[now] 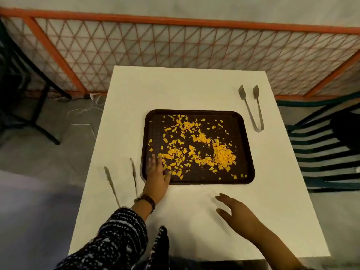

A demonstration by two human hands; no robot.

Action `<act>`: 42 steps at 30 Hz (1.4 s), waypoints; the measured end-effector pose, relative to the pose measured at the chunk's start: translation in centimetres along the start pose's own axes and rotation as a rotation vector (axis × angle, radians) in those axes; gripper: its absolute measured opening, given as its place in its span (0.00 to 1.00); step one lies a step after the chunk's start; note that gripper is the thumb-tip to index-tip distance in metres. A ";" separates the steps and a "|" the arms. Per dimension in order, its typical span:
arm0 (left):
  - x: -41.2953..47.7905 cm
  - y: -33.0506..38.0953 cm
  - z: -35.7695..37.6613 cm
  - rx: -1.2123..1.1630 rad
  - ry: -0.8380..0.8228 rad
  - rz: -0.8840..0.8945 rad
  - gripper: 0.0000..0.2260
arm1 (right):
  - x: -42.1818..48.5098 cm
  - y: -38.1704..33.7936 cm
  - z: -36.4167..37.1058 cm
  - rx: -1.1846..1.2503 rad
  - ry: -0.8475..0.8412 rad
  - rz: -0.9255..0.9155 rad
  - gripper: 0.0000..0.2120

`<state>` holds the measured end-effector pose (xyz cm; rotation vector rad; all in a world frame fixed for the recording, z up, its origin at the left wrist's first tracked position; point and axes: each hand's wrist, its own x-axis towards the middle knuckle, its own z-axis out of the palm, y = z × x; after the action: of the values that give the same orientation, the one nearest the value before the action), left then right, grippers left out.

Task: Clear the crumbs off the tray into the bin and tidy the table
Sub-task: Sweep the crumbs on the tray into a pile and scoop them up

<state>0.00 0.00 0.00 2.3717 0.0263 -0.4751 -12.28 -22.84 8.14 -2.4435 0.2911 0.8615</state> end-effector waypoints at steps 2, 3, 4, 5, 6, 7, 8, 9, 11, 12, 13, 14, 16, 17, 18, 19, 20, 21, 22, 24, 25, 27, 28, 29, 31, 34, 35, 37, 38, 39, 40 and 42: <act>1.5 -0.4 0.7 0.137 0.072 -0.015 0.30 | 0.7 0.3 0.0 0.016 -0.004 0.016 0.22; 2.0 -0.6 1.0 0.176 0.084 -0.046 0.31 | 0.9 0.6 0.1 0.011 -0.008 0.018 0.22; 2.2 -0.6 1.2 0.198 0.079 -0.071 0.31 | 1.1 0.7 0.0 0.003 -0.027 0.022 0.22; 2.3 -0.6 1.7 0.222 0.079 -0.076 0.31 | 1.4 1.0 0.1 0.001 -0.033 0.026 0.22; 2.0 -0.5 2.1 0.246 0.068 -0.075 0.32 | 1.7 1.3 0.1 0.000 -0.040 0.034 0.22; 1.7 -0.3 2.5 0.260 0.053 -0.070 0.32 | 1.9 1.5 0.1 -0.002 -0.045 0.039 0.22; 1.3 0.1 2.8 0.245 0.030 -0.073 0.32 | 2.2 1.5 -0.1 -0.004 -0.053 0.040 0.22; 1.0 0.4 3.2 0.219 0.003 -0.077 0.32 | 2.6 1.7 -0.3 -0.002 -0.055 0.039 0.22; 0.3 1.3 3.8 0.148 -0.072 -0.056 0.32 | 3.5 1.7 -0.8 0.000 -0.045 0.024 0.22; -0.1 1.8 4.1 0.112 -0.108 -0.029 0.32 | 4.0 1.7 -1.1 0.002 -0.038 0.016 0.22; -0.3 2.1 4.2 0.081 -0.137 -0.006 0.32 | 4.5 1.6 -1.5 0.006 -0.017 -0.002 0.22; -0.4 2.2 4.1 0.052 -0.160 0.013 0.31 | 5.0 1.6 -1.9 0.013 0.006 -0.024 0.22; -0.3 2.3 3.7 0.011 -0.169 0.026 0.30 | 6.0 1.8 -2.6 0.043 0.065 -0.067 0.22; 0.0 2.0 3.2 -0.002 -0.159 0.024 0.30 | 6.5 2.0 -2.9 0.061 0.107 -0.084 0.22; 0.3 1.7 2.7 -0.003 -0.142 0.006 0.30 | 7.0 2.4 -3.3 0.076 0.147 -0.086 0.22; 0.7 1.3 2.2 0.018 -0.114 -0.022 0.31 | 7.4 2.9 -3.5 0.078 0.186 -0.074 0.22; 1.2 1.0 1.6 0.054 -0.075 -0.052 0.31 | 7.8 3.4 -3.7 0.058 0.210 -0.047 0.24; 1.7 0.7 1.1 0.095 -0.036 -0.078 0.31 | 8.1 4.1 -3.7 0.009 0.219 -0.008 0.25; 2.2 0.4 0.6 0.125 -0.003 -0.090 0.31 | 8.4 4.8 -3.7 -0.056 0.210 0.039 0.27; 3.3 0.2 0.0 0.176 0.031 -0.068 0.31 | 8.6 5.9 -3.2 -0.140 0.168 0.114 0.31; 3.9 0.2 0.0 0.209 0.034 -0.048 0.31 | 8.4 6.2 -2.8 -0.157 0.144 0.128 0.33; 5.2 0.2 0.3 0.259 0.047 -0.038 0.31 | 7.8 6.4 -1.8 -0.216 0.107 0.110 0.36; 5.7 0.3 0.5 0.281 0.053 -0.051 0.31 | 7.5 6.4 -1.4 -0.251 0.098 0.091 0.37; 6.0 0.4 0.8 0.307 0.058 -0.071 0.31 | 7.1 6.4 -1.0 -0.276 0.092 0.075 0.37; 6.1 0.9 1.5 0.337 0.065 -0.105 0.31 | 6.5 6.3 -0.4 -0.283 0.087 0.060 0.38; 4.5 2.1 3.2 0.247 0.025 -0.049 0.32 | 6.1 6.1 0.2 -0.290 0.071 0.072 0.39; 3.6 2.6 3.9 0.204 -0.003 -0.016 0.32 | 6.0 6.1 0.3 -0.293 0.067 0.080 0.39; 1.7 3.6 4.9 0.097 -0.065 0.013 0.32 | 6.1 6.1 0.6 -0.290 0.066 0.094 0.39; 0.8 4.0 5.2 0.045 -0.092 0.010 0.32 | 6.1 6.1 0.7 -0.288 0.066 0.099 0.39; 0.1 4.2 5.3 -0.003 -0.110 0.008 0.32 | 6.2 6.1 0.7 -0.284 0.070 0.101 0.39; -0.3 4.1 5.2 -0.042 -0.114 0.007 0.31 | 6.2 6.1 0.7 -0.282 0.072 0.100 0.39; -0.7 3.5 4.2 -0.080 -0.087 -0.015 0.31 | 6.2 6.1 0.7 -0.284 0.071 0.097 0.39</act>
<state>-1.56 -5.30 -0.39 2.2721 0.0232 -0.5734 -10.03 -27.74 1.28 -2.7469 0.3349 0.9114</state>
